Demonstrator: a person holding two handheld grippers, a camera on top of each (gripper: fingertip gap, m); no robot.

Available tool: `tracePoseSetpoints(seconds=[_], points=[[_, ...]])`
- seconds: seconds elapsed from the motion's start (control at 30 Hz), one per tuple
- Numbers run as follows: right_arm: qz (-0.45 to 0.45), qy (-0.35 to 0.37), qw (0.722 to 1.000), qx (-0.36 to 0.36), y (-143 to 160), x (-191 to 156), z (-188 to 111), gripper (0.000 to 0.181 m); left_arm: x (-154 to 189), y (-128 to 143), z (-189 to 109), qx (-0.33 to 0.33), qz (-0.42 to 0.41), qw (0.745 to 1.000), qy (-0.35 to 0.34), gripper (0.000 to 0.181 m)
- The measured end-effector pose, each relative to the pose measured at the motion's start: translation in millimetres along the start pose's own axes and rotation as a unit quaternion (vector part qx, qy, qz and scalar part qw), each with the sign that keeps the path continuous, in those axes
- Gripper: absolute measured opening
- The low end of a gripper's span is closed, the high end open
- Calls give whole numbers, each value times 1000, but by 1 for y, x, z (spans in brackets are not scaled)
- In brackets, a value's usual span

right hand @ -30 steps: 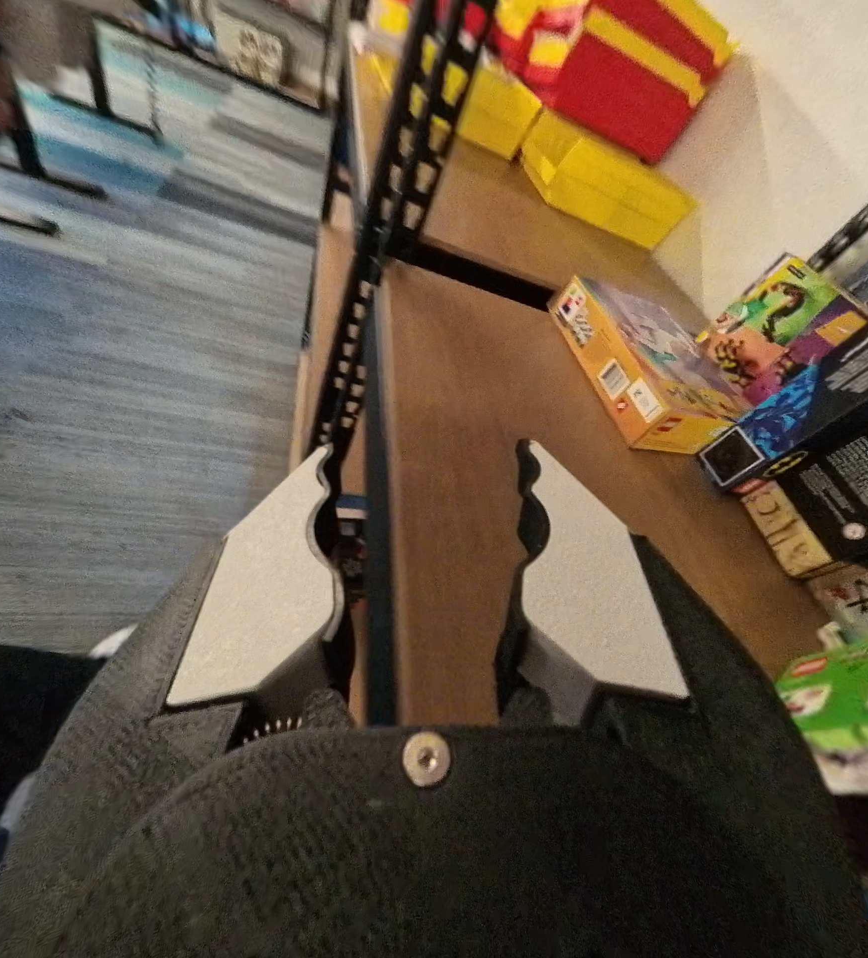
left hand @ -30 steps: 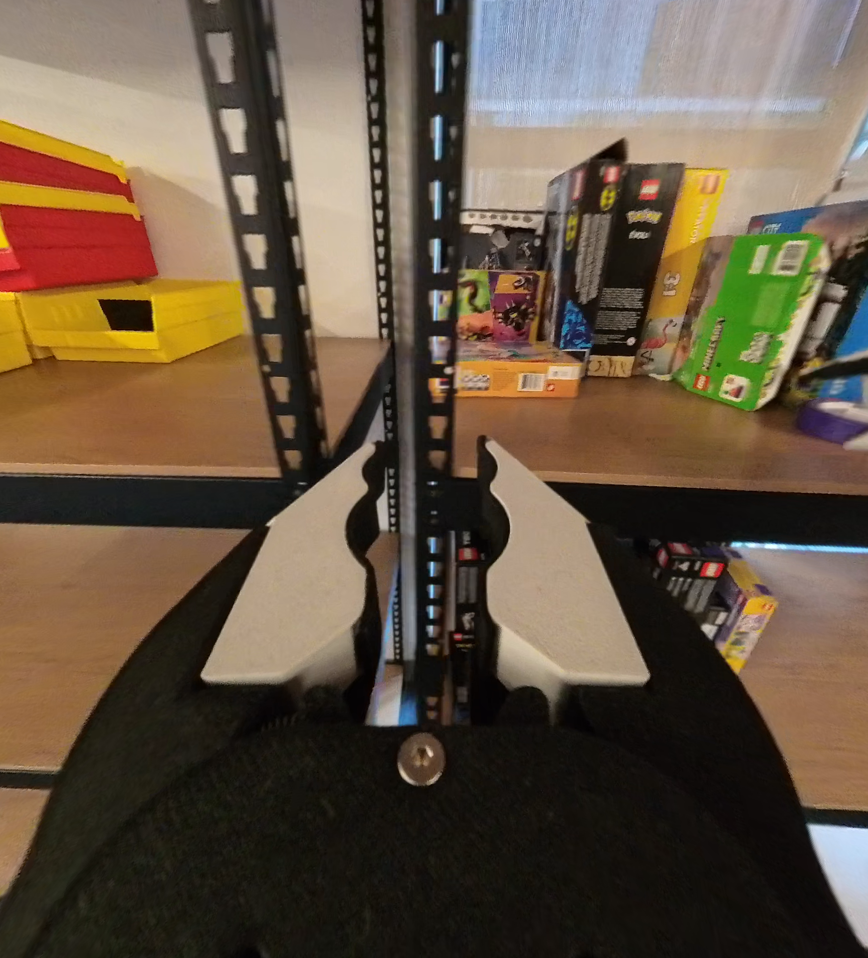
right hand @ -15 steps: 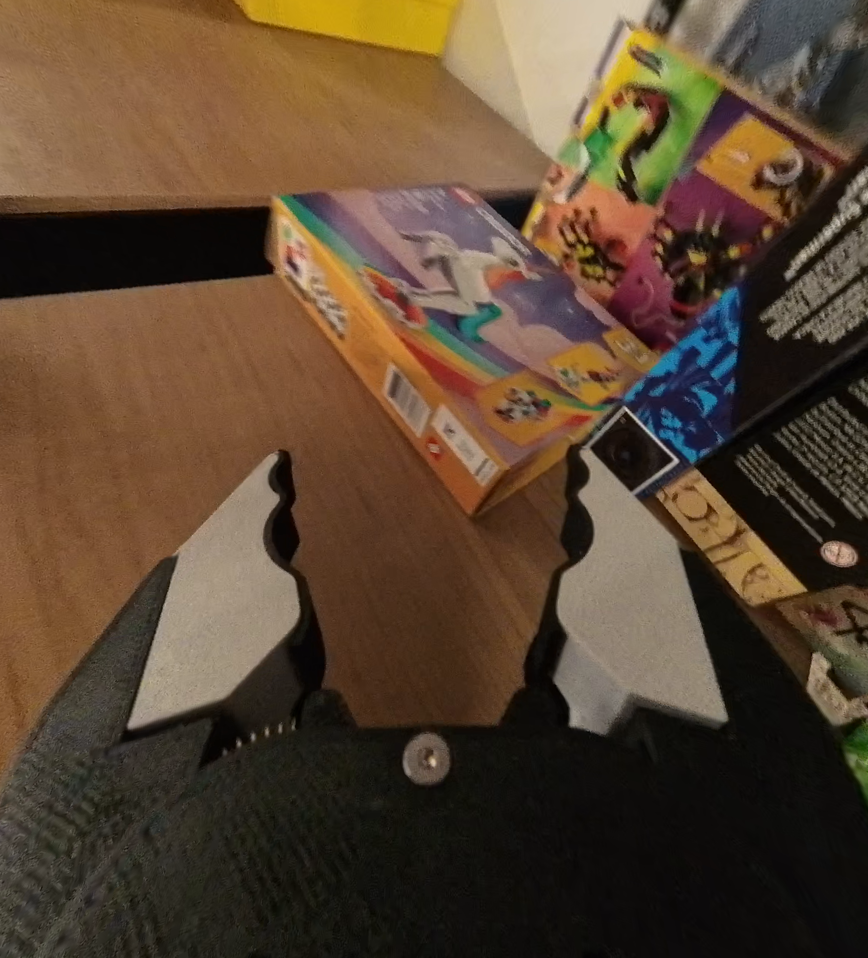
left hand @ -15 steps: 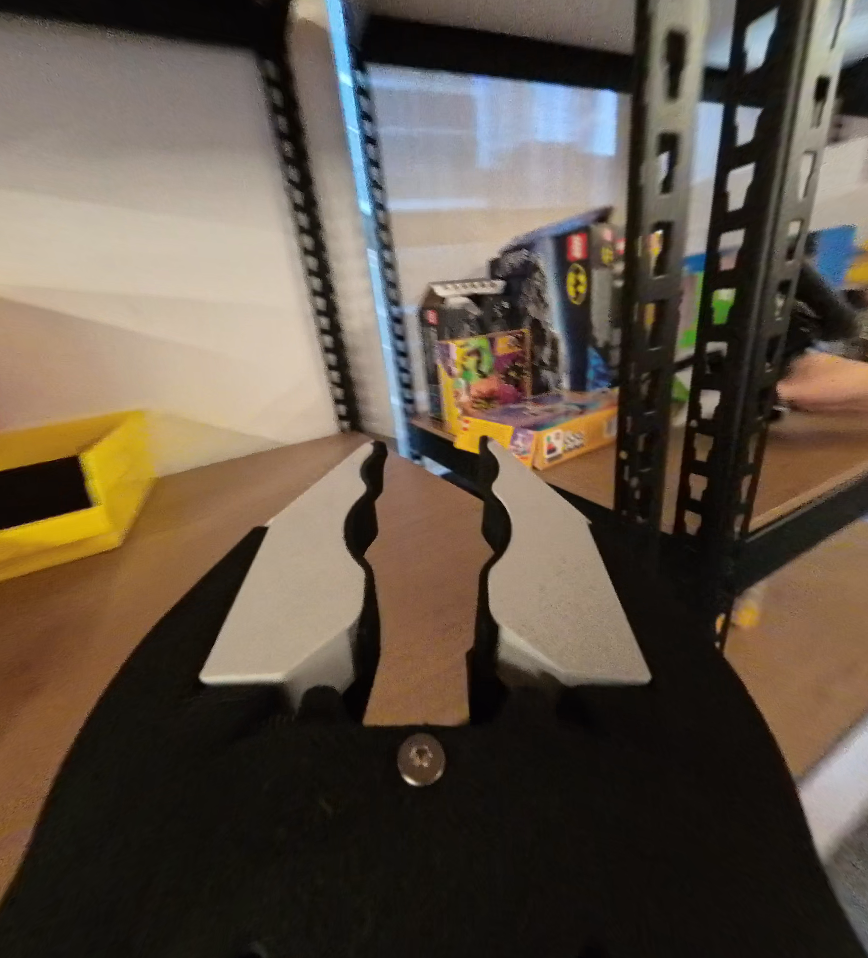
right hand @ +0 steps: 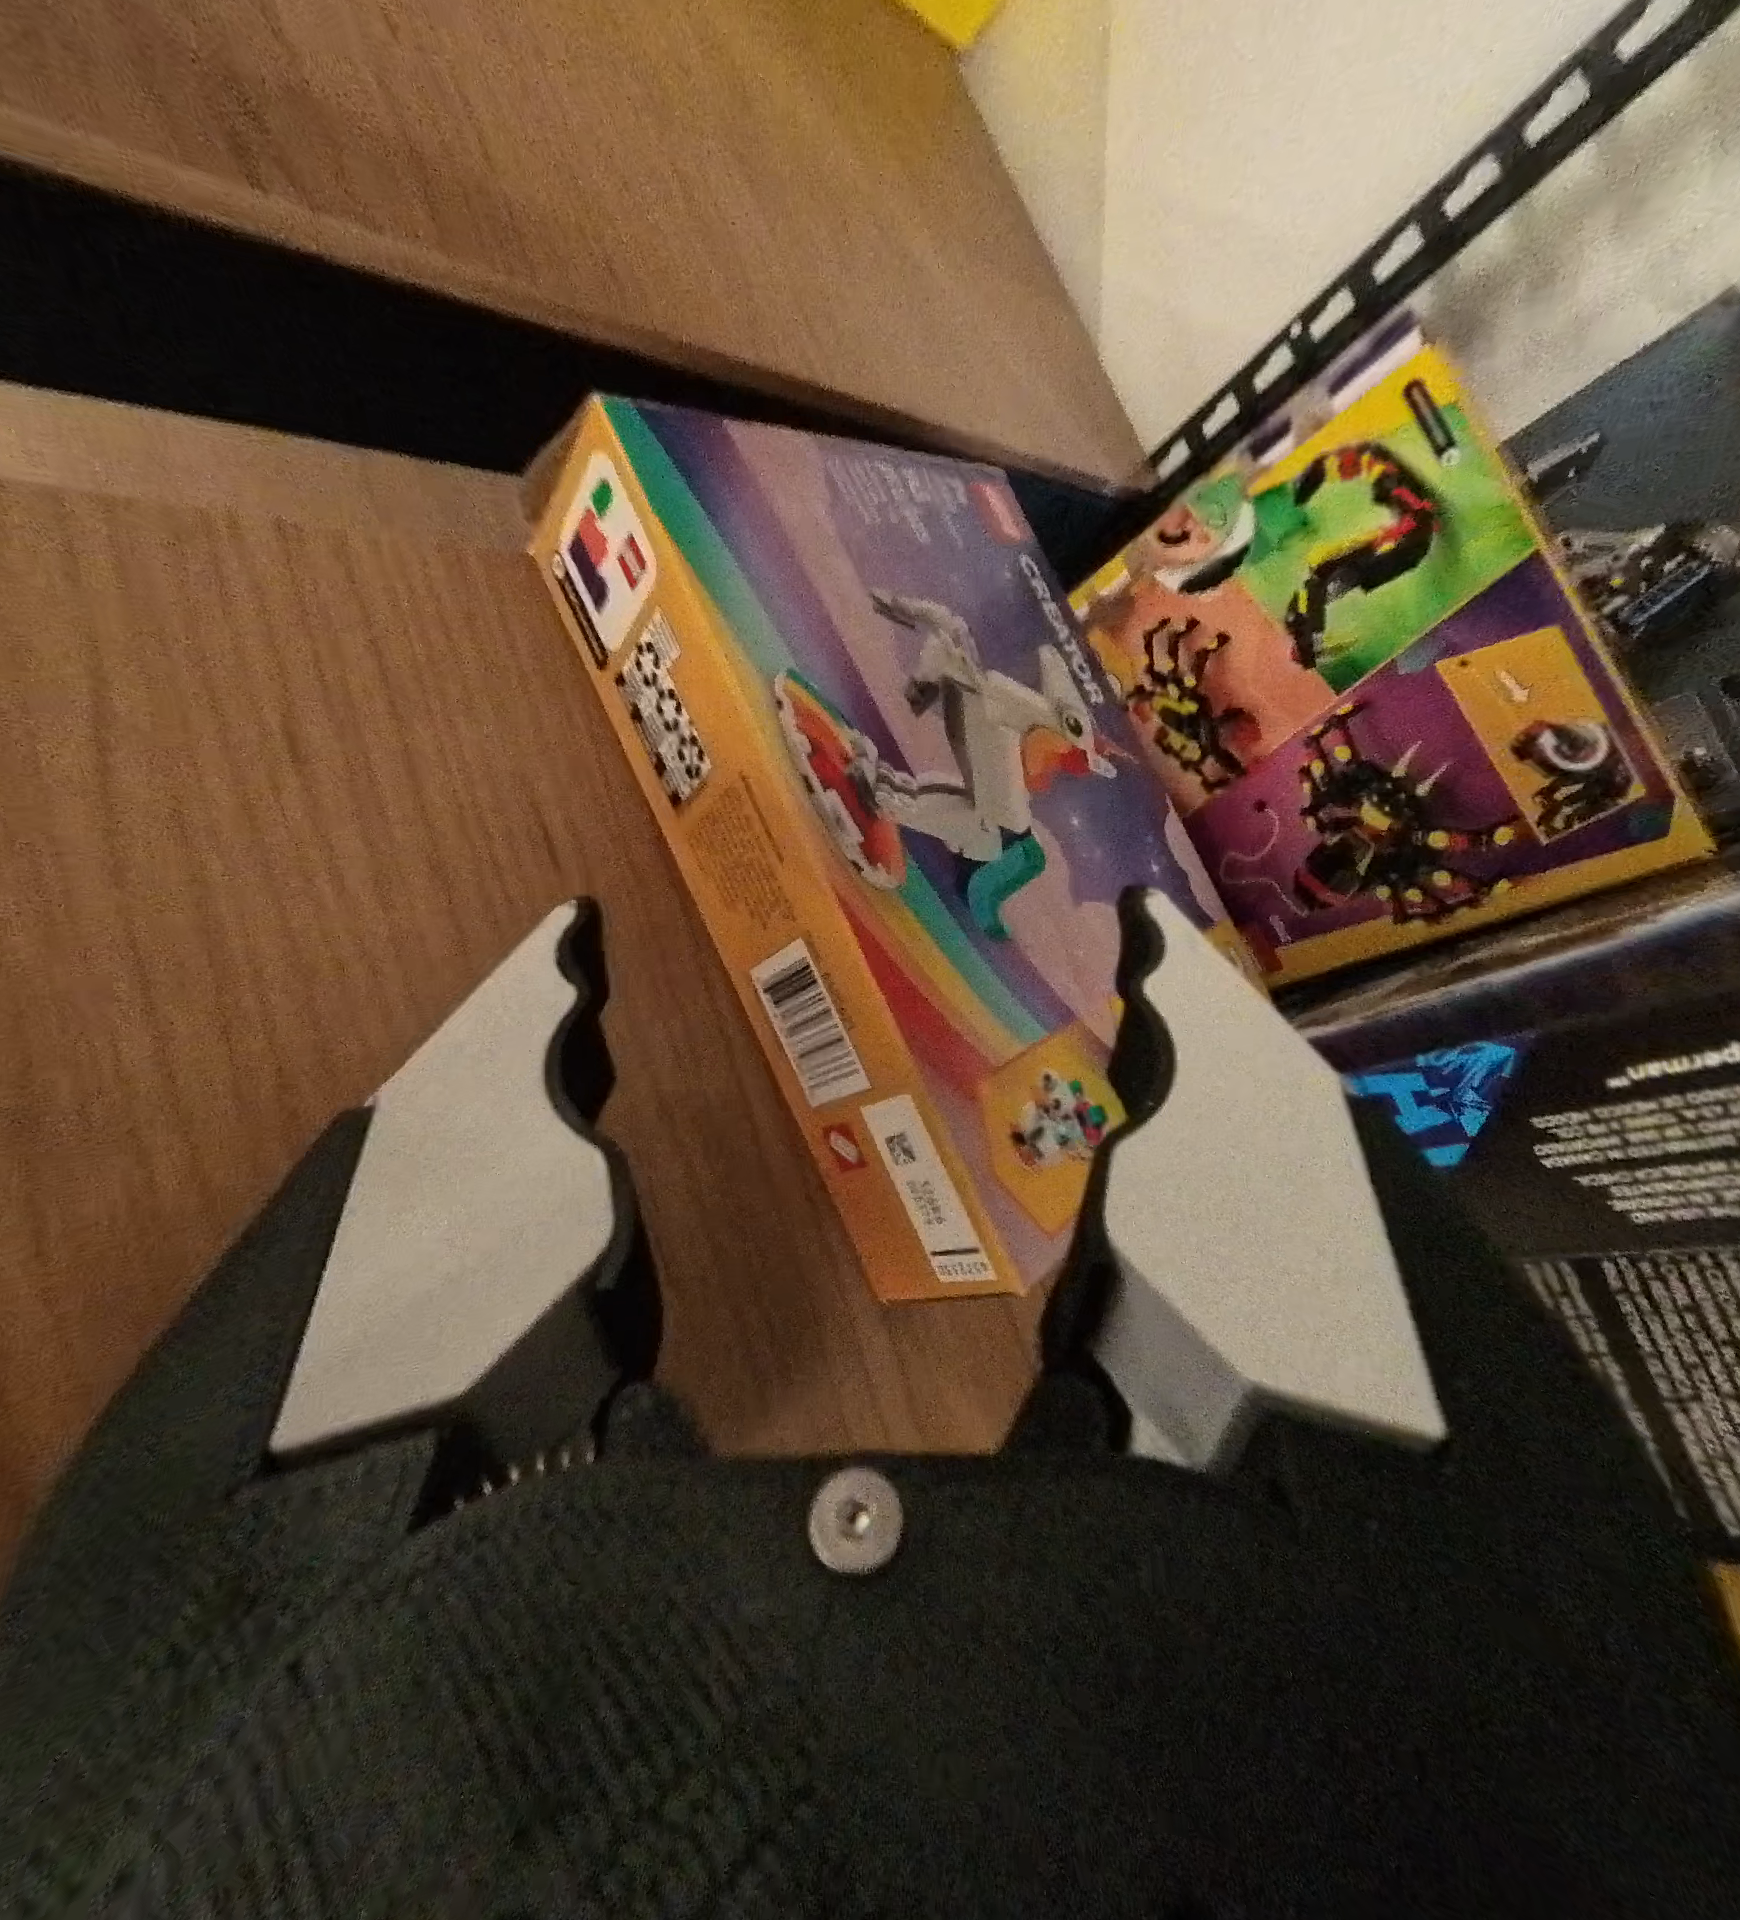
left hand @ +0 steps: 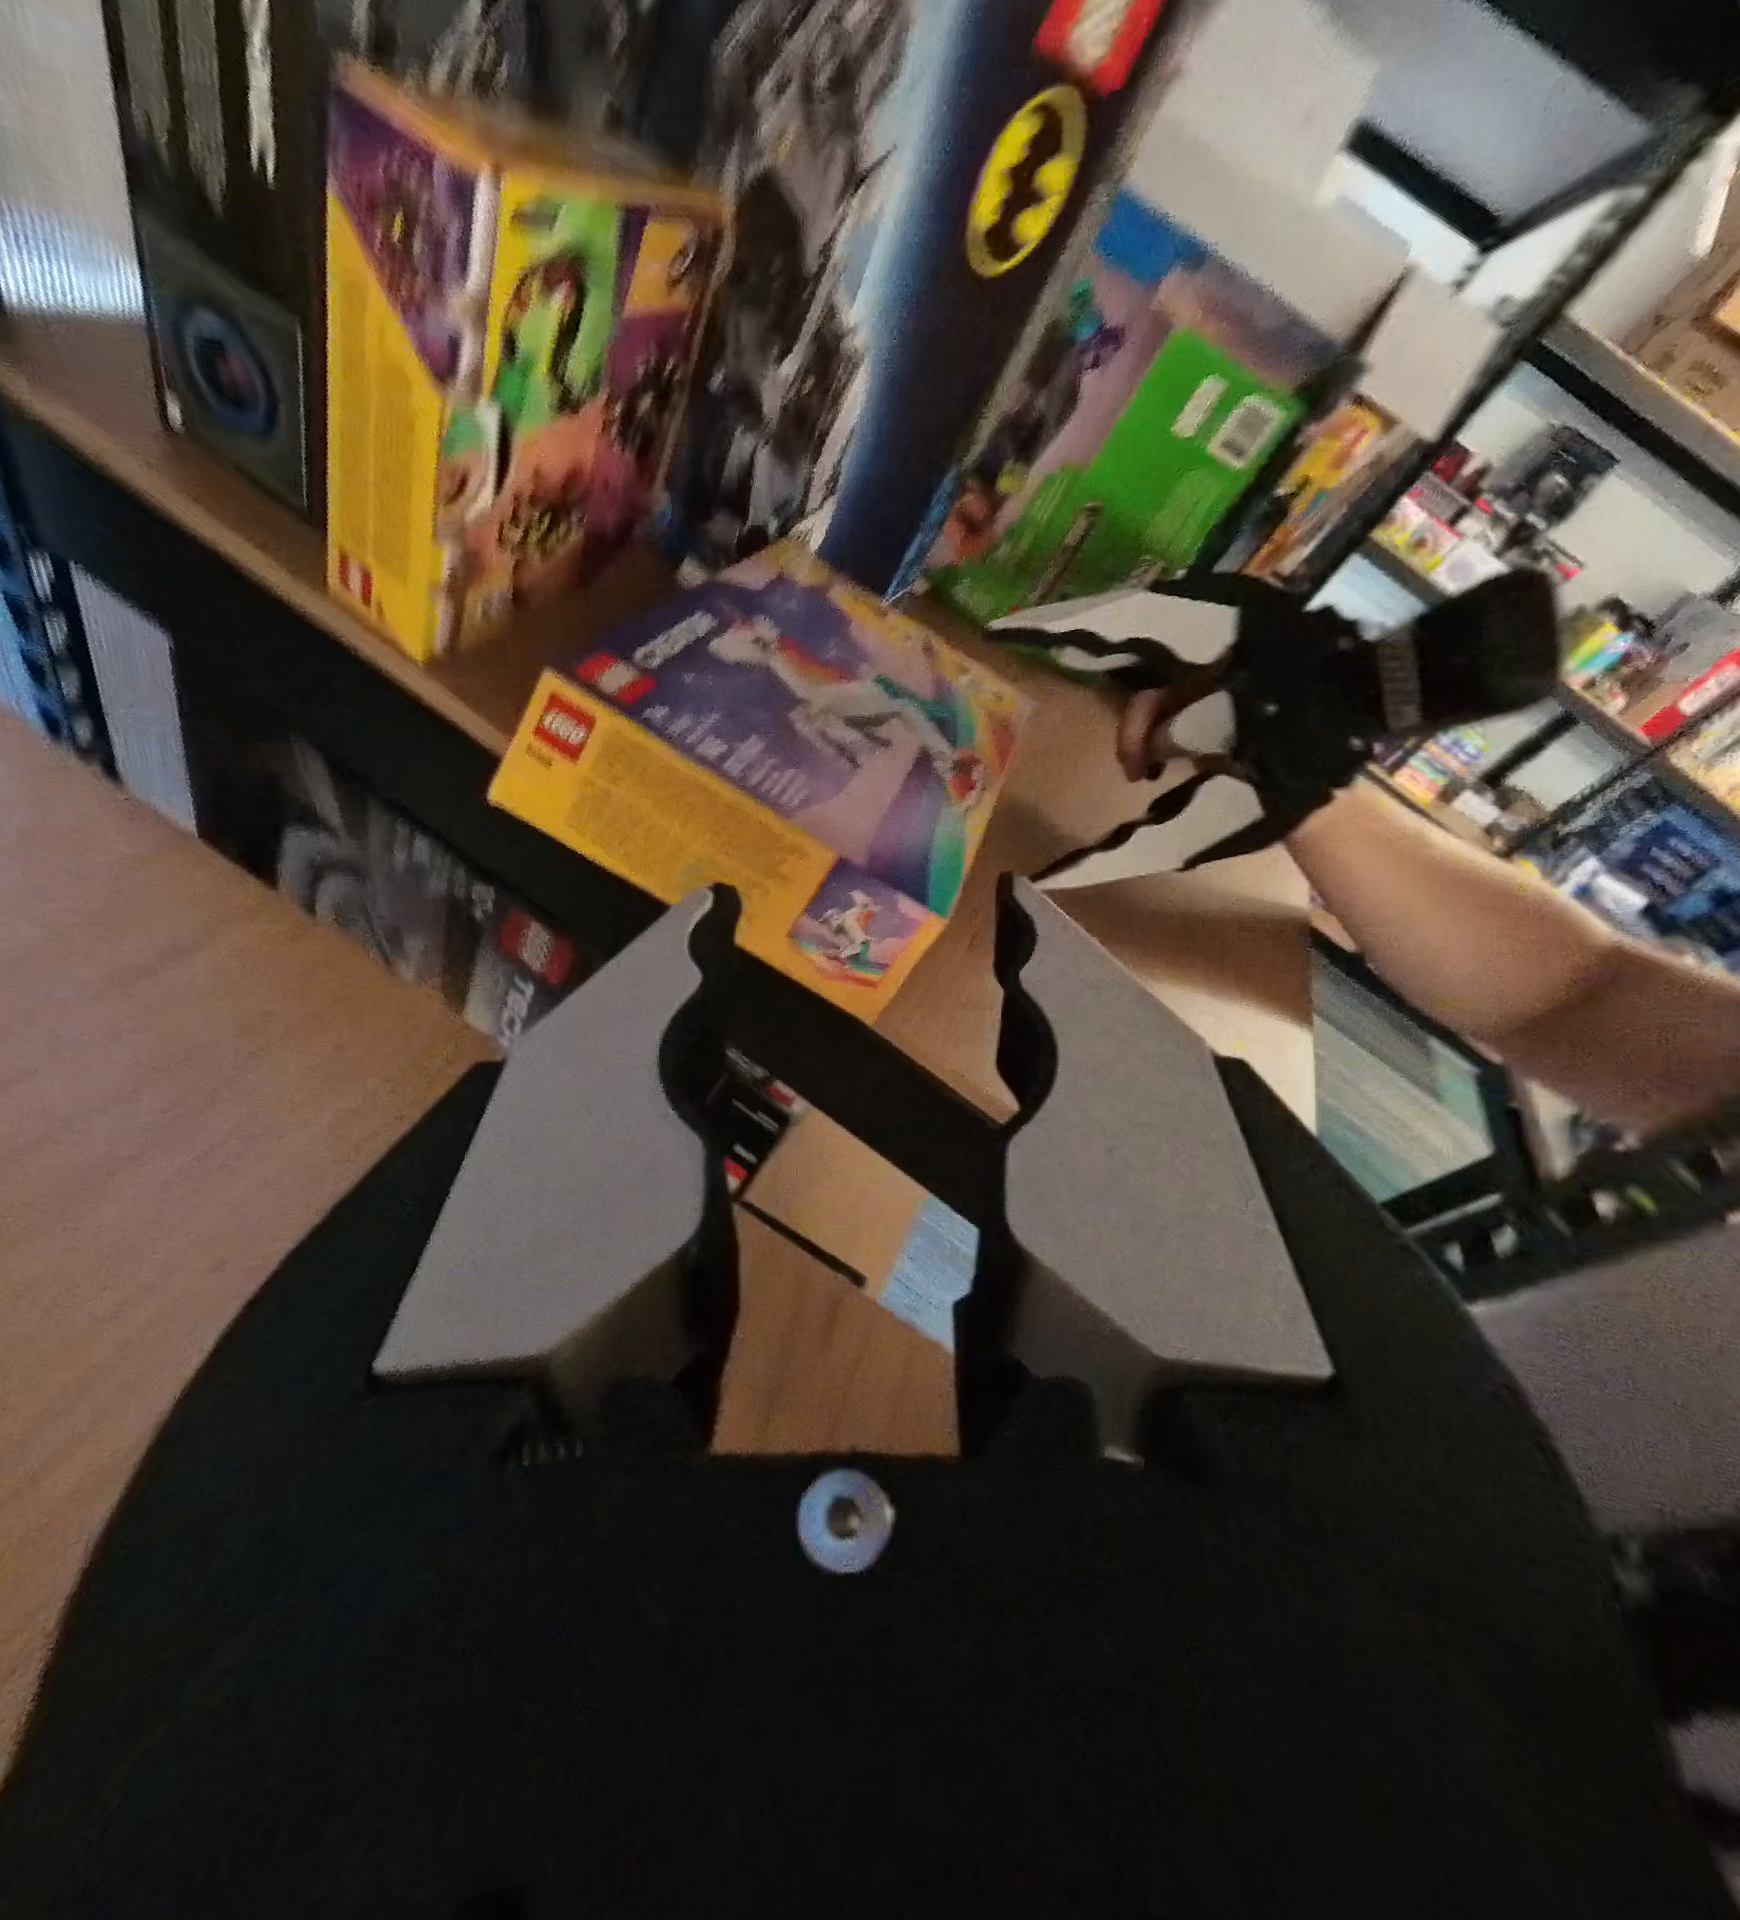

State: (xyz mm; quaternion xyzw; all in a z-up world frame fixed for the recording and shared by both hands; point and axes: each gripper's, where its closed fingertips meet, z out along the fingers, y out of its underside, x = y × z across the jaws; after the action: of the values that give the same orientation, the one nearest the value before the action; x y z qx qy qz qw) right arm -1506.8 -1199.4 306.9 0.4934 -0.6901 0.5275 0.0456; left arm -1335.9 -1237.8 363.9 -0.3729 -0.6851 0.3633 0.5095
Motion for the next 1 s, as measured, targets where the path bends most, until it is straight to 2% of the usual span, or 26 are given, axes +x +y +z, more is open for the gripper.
tracePoseSetpoints(seconds=[0.27,0.57,0.8,1.0], points=[[94,17,995,-26,32,19,-10,97,-35,29,65,-79,-192,978,-28,76],[128,25,991,-37,46,25,-14,98,-45,45,107,-130,-242,961,-46,83],[223,-1,975,-19,47,21,-4,97,-43,50,119,-142,-275,951,-23,72],[211,-4,977,-37,45,14,1,102,-40,48,113,-144,-301,943,12,64]])
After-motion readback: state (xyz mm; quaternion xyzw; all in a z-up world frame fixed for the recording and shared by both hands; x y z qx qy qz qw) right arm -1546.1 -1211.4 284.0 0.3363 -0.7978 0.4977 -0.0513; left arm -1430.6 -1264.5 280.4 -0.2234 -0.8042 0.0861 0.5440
